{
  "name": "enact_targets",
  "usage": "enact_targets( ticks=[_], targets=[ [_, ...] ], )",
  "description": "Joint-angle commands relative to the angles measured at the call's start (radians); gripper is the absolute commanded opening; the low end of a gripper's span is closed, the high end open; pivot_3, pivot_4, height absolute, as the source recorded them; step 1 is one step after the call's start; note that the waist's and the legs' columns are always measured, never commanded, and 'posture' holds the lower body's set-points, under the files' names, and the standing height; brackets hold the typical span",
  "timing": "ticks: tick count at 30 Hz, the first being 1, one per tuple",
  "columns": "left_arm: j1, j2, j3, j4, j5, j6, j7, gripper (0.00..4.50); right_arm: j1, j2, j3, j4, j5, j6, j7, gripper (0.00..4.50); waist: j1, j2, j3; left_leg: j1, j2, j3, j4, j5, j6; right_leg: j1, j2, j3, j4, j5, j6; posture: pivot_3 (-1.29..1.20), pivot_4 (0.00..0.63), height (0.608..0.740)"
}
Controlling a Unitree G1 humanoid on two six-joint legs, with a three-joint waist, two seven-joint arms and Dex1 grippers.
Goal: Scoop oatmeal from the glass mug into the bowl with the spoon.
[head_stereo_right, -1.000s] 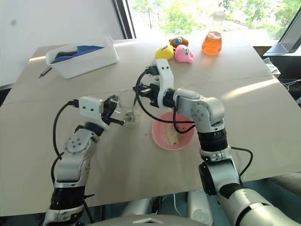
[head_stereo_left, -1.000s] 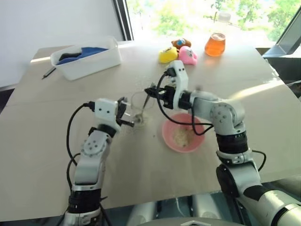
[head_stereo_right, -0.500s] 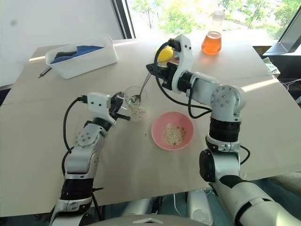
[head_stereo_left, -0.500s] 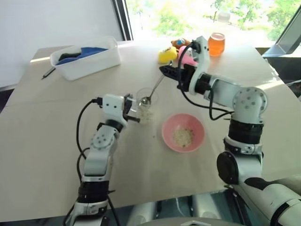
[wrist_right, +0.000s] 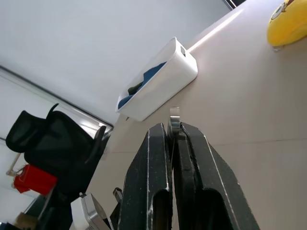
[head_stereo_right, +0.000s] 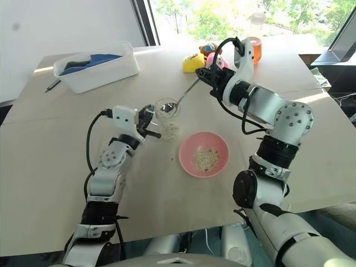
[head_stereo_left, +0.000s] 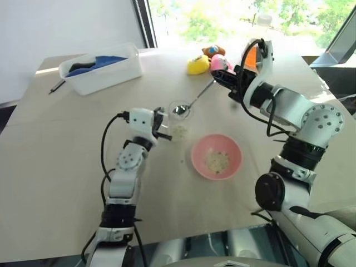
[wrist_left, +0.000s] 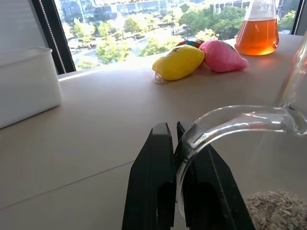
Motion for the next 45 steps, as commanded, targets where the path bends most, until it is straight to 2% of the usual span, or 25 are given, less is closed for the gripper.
enact_targets(
  ticks=[1, 10, 17, 23, 31, 45],
  targets=[
    [-0.018, -0.004, -0.002, 0.001, 0.001, -0.051, -0.008, 0.01, -0.023, -0.002, -0.049, -0.014, 0.096, -0.002, -0.090, 0.00, 0.000, 0.000, 0.000, 0.000, 0.000, 0.000, 0.000, 0.000, 0.000, 0.000, 0.000, 0.000, 0.000, 0.000, 0.000, 0.00, 0.150, 0.740],
    [-0.017, -0.003, -0.018, 0.026, 0.013, -0.082, -0.013, 0.01, 0.019, -0.043, -0.053, 0.041, 0.362, -0.082, -0.301, 0.00, 0.000, 0.000, 0.000, 0.000, 0.000, 0.000, 0.000, 0.000, 0.000, 0.000, 0.000, 0.000, 0.000, 0.000, 0.000, 0.00, 0.150, 0.740],
    [-0.012, -0.005, -0.021, 0.034, 0.015, -0.091, -0.015, 0.01, 0.076, -0.113, 0.040, 0.052, 0.567, -0.192, -0.423, 0.00, 0.000, 0.000, 0.000, 0.000, 0.000, 0.000, 0.000, 0.000, 0.000, 0.000, 0.000, 0.000, 0.000, 0.000, 0.000, 0.00, 0.150, 0.740],
    [-0.009, -0.001, -0.021, 0.038, 0.019, -0.096, -0.016, 0.01, 0.119, -0.215, 0.143, 0.031, 0.742, -0.287, -0.450, 0.00, 0.000, 0.000, 0.000, 0.000, 0.000, 0.001, 0.001, 0.000, 0.000, 0.000, 0.000, 0.001, 0.000, 0.000, 0.000, 0.00, 0.150, 0.740],
    [0.000, 0.000, -0.022, 0.046, 0.022, -0.104, -0.017, 0.01, 0.183, -0.349, 0.217, 0.004, 0.907, -0.374, -0.418, 0.00, 0.001, 0.000, 0.000, 0.000, 0.000, 0.001, 0.001, 0.000, 0.000, 0.001, 0.000, 0.000, 0.000, 0.000, 0.000, 0.00, 0.150, 0.740],
    [0.002, 0.005, -0.019, 0.065, 0.023, -0.110, -0.027, 0.01, 0.346, -0.571, 0.248, -0.048, 0.911, -0.310, -0.221, 0.00, 0.003, 0.000, 0.000, 0.000, 0.000, 0.001, 0.002, 0.000, 0.001, 0.001, 0.000, 0.001, 0.000, 0.000, 0.000, 0.00, 0.150, 0.740]
  ],
)
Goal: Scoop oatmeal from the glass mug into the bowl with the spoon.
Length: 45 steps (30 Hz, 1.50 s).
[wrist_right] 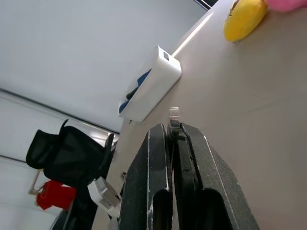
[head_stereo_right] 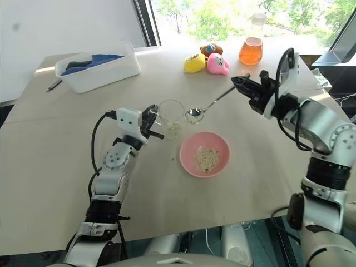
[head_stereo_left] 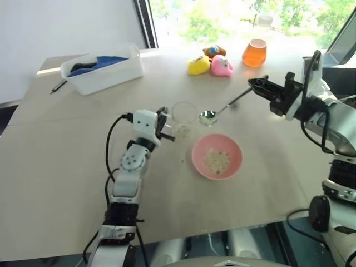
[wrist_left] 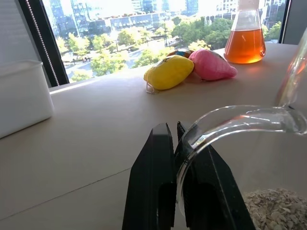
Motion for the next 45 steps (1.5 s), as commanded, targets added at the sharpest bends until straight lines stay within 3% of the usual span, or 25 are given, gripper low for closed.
enact_targets(
  ticks=[1, 7, 15, 28, 34, 37, 42, 45],
  targets=[
    [0.007, 0.008, -0.002, 0.005, 0.008, -0.012, -0.009, 0.01, 0.016, -0.036, 0.022, -0.052, 0.038, -0.004, 0.056, 0.00, 0.000, 0.000, 0.000, 0.000, 0.000, 0.000, 0.000, 0.000, 0.000, 0.000, 0.000, 0.000, 0.000, 0.000, 0.000, 0.00, 0.150, 0.740],
    [0.018, 0.007, -0.005, -0.003, 0.011, -0.012, -0.010, 0.01, 0.075, -0.144, 0.097, -0.081, 0.017, 0.008, 0.140, 0.00, 0.004, 0.000, 0.000, 0.000, 0.000, 0.000, 0.001, 0.000, 0.000, 0.000, -0.001, 0.000, 0.000, 0.000, 0.000, 0.00, 0.150, 0.740],
    [0.031, 0.004, -0.006, -0.006, 0.014, -0.017, -0.006, 0.01, 0.048, -0.260, 0.159, -0.078, -0.132, 0.026, 0.315, 0.00, 0.004, 0.000, 0.000, 0.000, 0.000, 0.000, 0.002, 0.000, 0.000, 0.001, 0.000, 0.000, 0.000, 0.000, 0.000, 0.00, 0.150, 0.740],
    [0.044, 0.013, -0.003, 0.002, 0.015, -0.020, -0.013, 0.01, -0.115, -0.422, 0.394, -0.371, -0.733, -0.036, 0.795, 0.00, 0.010, -0.002, -0.001, 0.000, 0.000, 0.000, 0.002, -0.001, 0.001, 0.001, -0.001, 0.000, 0.000, 0.000, 0.000, 0.00, 0.150, 0.740],
    [0.034, 0.014, -0.011, 0.015, 0.019, -0.024, -0.019, 0.01, -0.130, -0.470, 0.459, -0.446, -0.932, -0.109, 0.979, 0.00, 0.020, -0.002, -0.001, 0.000, 0.000, 0.000, 0.002, -0.001, 0.000, 0.001, -0.001, -0.001, -0.001, 0.000, 0.000, 0.00, 0.150, 0.740],
    [0.034, 0.015, -0.011, 0.015, 0.018, -0.025, -0.019, 0.01, -0.142, -0.439, 0.436, -0.448, -0.937, -0.096, 0.995, 0.00, 0.026, -0.002, -0.001, 0.000, 0.000, 0.000, 0.002, -0.001, 0.000, 0.001, -0.001, -0.001, -0.001, 0.000, 0.000, 0.00, 0.150, 0.740],
    [0.039, 0.014, -0.013, 0.015, 0.018, -0.026, -0.017, 0.01, -0.164, -0.335, 0.334, -0.379, -0.816, -0.012, 0.904, 0.00, 0.028, -0.003, -0.002, 0.000, 0.000, 0.000, 0.003, -0.001, 0.000, 0.001, -0.003, -0.001, -0.001, 0.000, 0.000, 0.00, 0.150, 0.740],
    [0.044, 0.013, -0.012, 0.021, 0.019, -0.031, -0.014, 0.01, -0.245, -0.213, 0.241, -0.244, -0.680, 0.015, 0.727, 0.00, 0.026, -0.003, -0.002, 0.000, 0.000, 0.000, 0.003, -0.001, 0.000, 0.001, -0.002, 0.000, -0.001, 0.000, 0.000, 0.00, 0.150, 0.740]
  ],
)
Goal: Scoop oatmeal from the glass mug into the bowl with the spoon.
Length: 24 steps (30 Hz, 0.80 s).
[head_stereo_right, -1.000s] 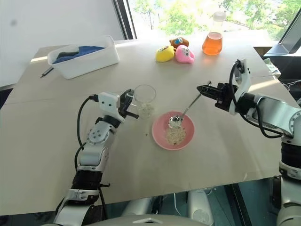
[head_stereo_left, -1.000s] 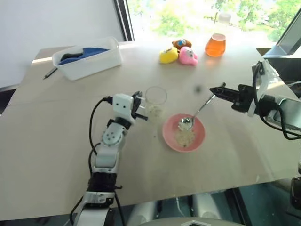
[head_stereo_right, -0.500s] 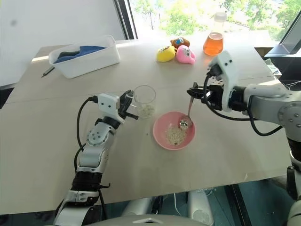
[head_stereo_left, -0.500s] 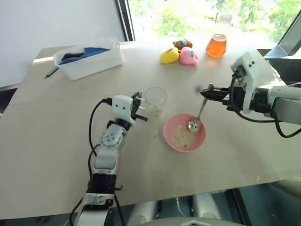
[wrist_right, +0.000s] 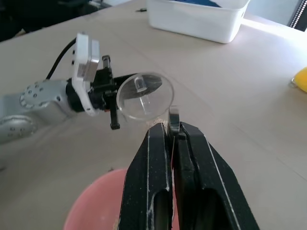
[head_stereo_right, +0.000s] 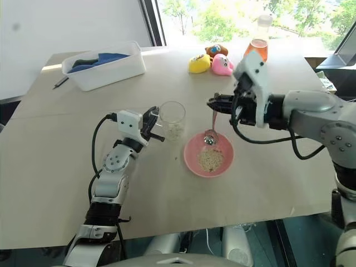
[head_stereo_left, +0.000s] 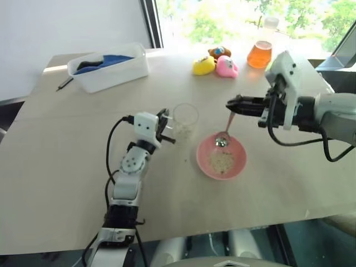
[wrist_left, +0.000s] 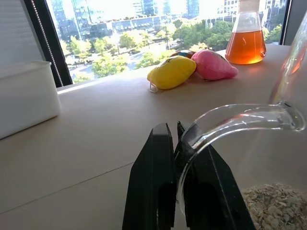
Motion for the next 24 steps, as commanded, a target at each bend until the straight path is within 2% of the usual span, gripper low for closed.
enact_targets(
  ticks=[1, 4, 9, 17, 24],
  targets=[
    [0.023, 0.010, -0.002, 0.027, 0.019, 0.001, 0.001, 0.01, -0.110, 0.118, -0.147, 0.130, 0.181, 0.016, -0.213, 0.00, -0.002, 0.000, 0.000, 0.000, 0.000, 0.000, 0.000, 0.000, 0.000, 0.000, 0.000, 0.001, 0.000, 0.000, 0.000, 0.00, 0.150, 0.740],
    [0.034, 0.009, 0.004, 0.034, 0.015, 0.006, 0.006, 0.01, -0.163, 0.196, -0.190, 0.186, 0.288, 0.017, -0.348, 0.00, 0.001, 0.000, 0.000, 0.000, 0.000, 0.000, 0.000, 0.000, 0.000, 0.000, 0.000, 0.000, 0.000, 0.001, -0.001, 0.00, 0.150, 0.740],
    [0.047, -0.006, 0.010, 0.034, -0.015, 0.035, 0.008, 0.01, -0.183, 0.266, -0.181, 0.200, 0.328, 0.001, -0.447, 0.00, -0.002, -0.001, -0.001, 0.000, 0.000, 0.000, 0.000, 0.000, 0.000, 0.000, 0.000, 0.000, 0.000, 0.001, -0.001, 0.00, 0.150, 0.740],
    [0.054, -0.011, -0.004, 0.028, -0.031, 0.088, 0.000, 0.01, -0.133, 0.409, -0.109, 0.164, 0.227, -0.056, -0.475, 0.00, -0.004, 0.002, -0.006, 0.001, 0.000, 0.000, 0.000, 0.000, 0.000, 0.000, 0.001, 0.000, 0.001, 0.001, -0.001, 0.00, 0.150, 0.740],
    [0.052, -0.002, -0.016, 0.031, -0.001, 0.089, 0.016, 0.01, -0.123, 0.468, -0.018, 0.164, 0.060, -0.096, -0.387, 0.00, -0.005, 0.003, -0.010, 0.001, 0.000, 0.000, 0.000, 0.000, 0.000, 0.001, 0.003, 0.000, 0.000, 0.001, -0.001, 0.00, 0.150, 0.740]
  ],
)
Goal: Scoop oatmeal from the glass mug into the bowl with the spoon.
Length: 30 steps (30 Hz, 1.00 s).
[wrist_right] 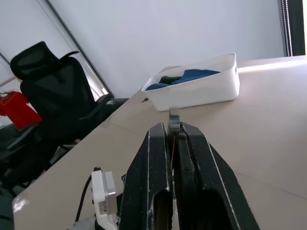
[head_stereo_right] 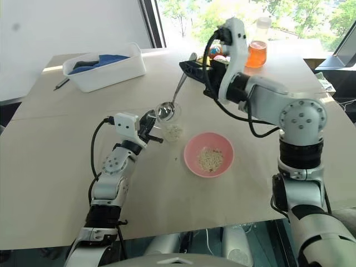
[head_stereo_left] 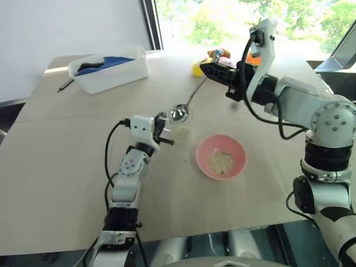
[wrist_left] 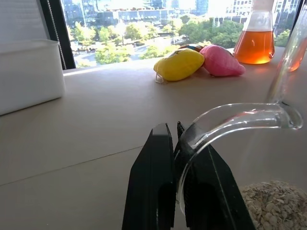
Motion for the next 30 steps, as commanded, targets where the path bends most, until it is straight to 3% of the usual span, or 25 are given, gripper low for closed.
enact_targets(
  ticks=[1, 4, 5, 6, 11, 14, 17, 23, 30],
  targets=[
    [0.029, 0.015, -0.030, 0.037, 0.058, 0.035, 0.008, 0.01, -0.007, 0.021, 0.014, -0.013, -0.073, -0.046, 0.052, 0.00, 0.000, 0.000, -0.001, 0.000, 0.000, 0.000, 0.000, 0.000, 0.000, 0.000, 0.000, 0.000, 0.000, 0.000, 0.000, 0.00, 0.150, 0.740],
    [0.028, 0.021, -0.031, 0.042, 0.069, 0.036, 0.019, 0.01, -0.003, 0.030, 0.036, 0.007, -0.154, -0.067, 0.088, 0.00, -0.001, 0.000, -0.003, 0.000, 0.000, 0.000, 0.000, 0.000, 0.000, 0.000, 0.000, 0.000, 0.000, 0.000, 0.000, 0.00, 0.150, 0.740],
    [0.028, 0.021, -0.030, 0.042, 0.070, 0.036, 0.021, 0.00, -0.002, 0.034, 0.037, 0.010, -0.172, -0.071, 0.098, 0.71, -0.001, 0.000, -0.003, 0.001, 0.000, 0.000, 0.000, 0.000, 0.000, 0.000, 0.000, 0.000, 0.000, 0.000, 0.000, 0.00, 0.150, 0.740],
    [0.029, 0.023, -0.028, 0.041, 0.073, 0.037, 0.023, 0.00, 0.000, 0.041, 0.034, 0.013, -0.181, -0.072, 0.104, 0.95, -0.001, 0.000, -0.003, 0.001, 0.000, 0.000, 0.000, 0.000, 0.000, 0.000, 0.000, 0.000, 0.000, 0.000, 0.000, 0.00, 0.150, 0.740],
    [0.039, 0.030, -0.022, 0.035, 0.076, 0.043, 0.034, 0.00, -0.002, 0.061, 0.016, 0.023, -0.245, -0.097, 0.129, 3.36, -0.003, 0.001, -0.003, 0.001, 0.000, 0.000, 0.000, 0.000, 0.000, 0.000, 0.000, 0.000, 0.000, 0.000, 0.000, 0.00, 0.150, 0.740],
    [0.042, 0.028, -0.020, 0.032, 0.068, 0.047, 0.033, 0.00, -0.015, 0.066, -0.002, 0.043, -0.283, -0.122, 0.143, 3.36, -0.003, 0.001, -0.004, 0.001, 0.000, 0.000, 0.000, 0.000, 0.000, 0.000, 0.000, 0.000, 0.000, 0.000, 0.000, 0.00, 0.150, 0.740],
    [0.042, 0.024, -0.016, 0.030, 0.061, 0.050, 0.030, 1.03, -0.027, 0.068, -0.014, 0.061, -0.319, -0.144, 0.158, 3.42, -0.008, 0.002, -0.004, 0.001, 0.000, 0.000, 0.000, 0.000, 0.000, 0.000, 0.000, 0.000, 0.000, 0.000, 0.000, 0.00, 0.150, 0.740],
    [0.045, 0.021, -0.013, 0.027, 0.068, 0.061, 0.037, 3.92, -0.032, 0.072, -0.030, 0.076, -0.363, -0.154, 0.183, 3.42, -0.007, 0.002, -0.004, 0.000, -0.001, -0.001, 0.000, 0.000, 0.000, 0.000, 0.000, 0.000, 0.000, 0.000, 0.000, 0.00, 0.150, 0.740],
    [0.041, 0.026, -0.001, 0.003, 0.071, 0.035, 0.043, 3.92, -0.035, 0.081, -0.046, 0.083, -0.392, -0.154, 0.202, 3.42, -0.006, 0.002, -0.004, 0.000, -0.001, -0.001, 0.000, 0.000, 0.000, 0.000, 0.000, 0.000, 0.000, 0.000, 0.000, 0.00, 0.150, 0.740]
  ],
)
